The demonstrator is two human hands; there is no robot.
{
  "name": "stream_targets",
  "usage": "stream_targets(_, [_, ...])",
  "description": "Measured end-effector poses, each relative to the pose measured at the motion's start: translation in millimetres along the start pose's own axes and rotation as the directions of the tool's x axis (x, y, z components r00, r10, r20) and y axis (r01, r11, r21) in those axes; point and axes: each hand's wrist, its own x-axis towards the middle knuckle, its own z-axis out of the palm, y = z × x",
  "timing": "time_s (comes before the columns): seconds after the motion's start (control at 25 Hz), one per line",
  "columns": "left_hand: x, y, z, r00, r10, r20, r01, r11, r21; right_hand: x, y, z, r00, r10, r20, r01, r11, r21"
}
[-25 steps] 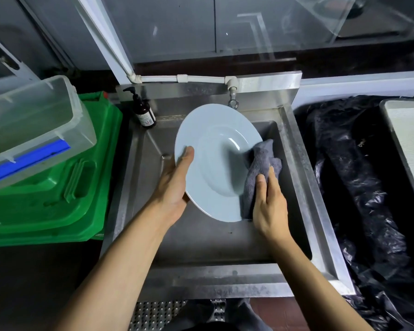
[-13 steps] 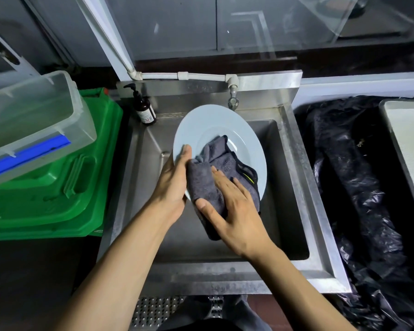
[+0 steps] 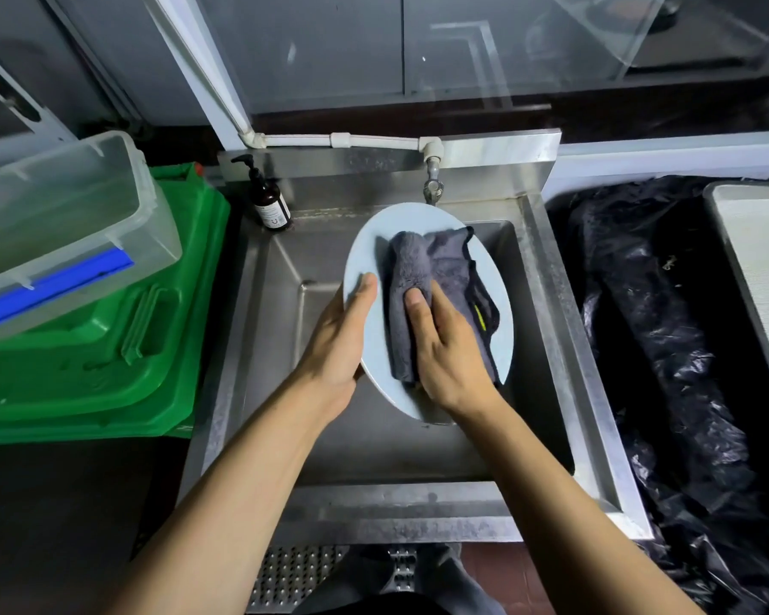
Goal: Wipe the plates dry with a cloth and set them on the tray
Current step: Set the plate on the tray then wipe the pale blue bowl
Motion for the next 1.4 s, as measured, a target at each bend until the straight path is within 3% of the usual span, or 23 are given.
stream_targets(0.12, [2.5, 3.8, -1.0, 0.998, 0.044, -0.055, -0.044, 0.999, -0.001, -19.2, -5.2, 0.1, 0.991, -0.077, 0.108, 0.072, 0.996, 0.047])
stream_targets(0.24, [4.0, 9.6, -8.9, 0.993, 0.047, -0.112, -0.048, 0.999, 0.001, -40.6, 5.7, -9.7, 0.981, -0.092, 0.173, 0.105, 0.992, -0.069])
stream_targets(0.36, [1.1, 6.3, -12.4, 0.993, 0.01, -0.116, -0.008, 1.0, 0.015, -51.2, 29.9, -19.2, 0.979, -0.188, 0.077, 0.201, 0.955, -0.219])
stream_targets(0.4, [0.0, 5.2, -12.8, 0.994, 0.005, -0.106, -0.002, 1.0, 0.024, -52.2, 40.9, -19.4, 0.982, -0.19, 0.005, 0.184, 0.943, -0.278])
stream_targets(0.48, [-2.3, 5.3, -13.4, 0.998, 0.001, -0.065, 0.002, 0.999, 0.046, -49.1, 55.8, -20.3, 0.99, -0.051, -0.134, 0.01, 0.957, -0.288])
stream_targets(0.6, [-6.8, 8.2, -15.4, 1.0, -0.001, 0.009, 0.0, 0.997, 0.074, -31.0, 65.2, -30.7, 0.95, 0.154, -0.273, -0.198, 0.97, -0.141])
stream_targets(0.76, [-12.7, 7.2, -14.3, 0.998, -0.002, 0.06, -0.004, 0.995, 0.097, 16.8, 57.0, -45.5, 0.922, 0.209, -0.325, -0.224, 0.975, -0.008])
stream_targets(0.96, [-15.4, 1.1, -11.0, 0.994, 0.037, 0.105, -0.051, 0.99, 0.128, 45.8, 15.7, -21.8, 0.959, 0.055, -0.279, -0.057, 0.998, 0.001])
stream_targets(1.12, [-12.4, -4.3, -11.6, 0.989, 0.111, 0.094, -0.128, 0.97, 0.205, 36.1, -16.0, 2.5, 0.983, -0.105, -0.151, 0.131, 0.976, 0.174])
stream_targets(1.28, [-8.1, -6.1, -13.7, 0.986, 0.157, 0.049, -0.164, 0.963, 0.215, 5.2, -35.2, 15.6, 0.992, -0.128, -0.009, 0.12, 0.901, 0.416])
stream_targets(1.4, [-3.8, -5.9, -15.1, 0.989, 0.138, -0.048, -0.128, 0.975, 0.181, -11.4, -39.0, 20.8, 0.992, -0.099, 0.08, 0.051, 0.885, 0.462])
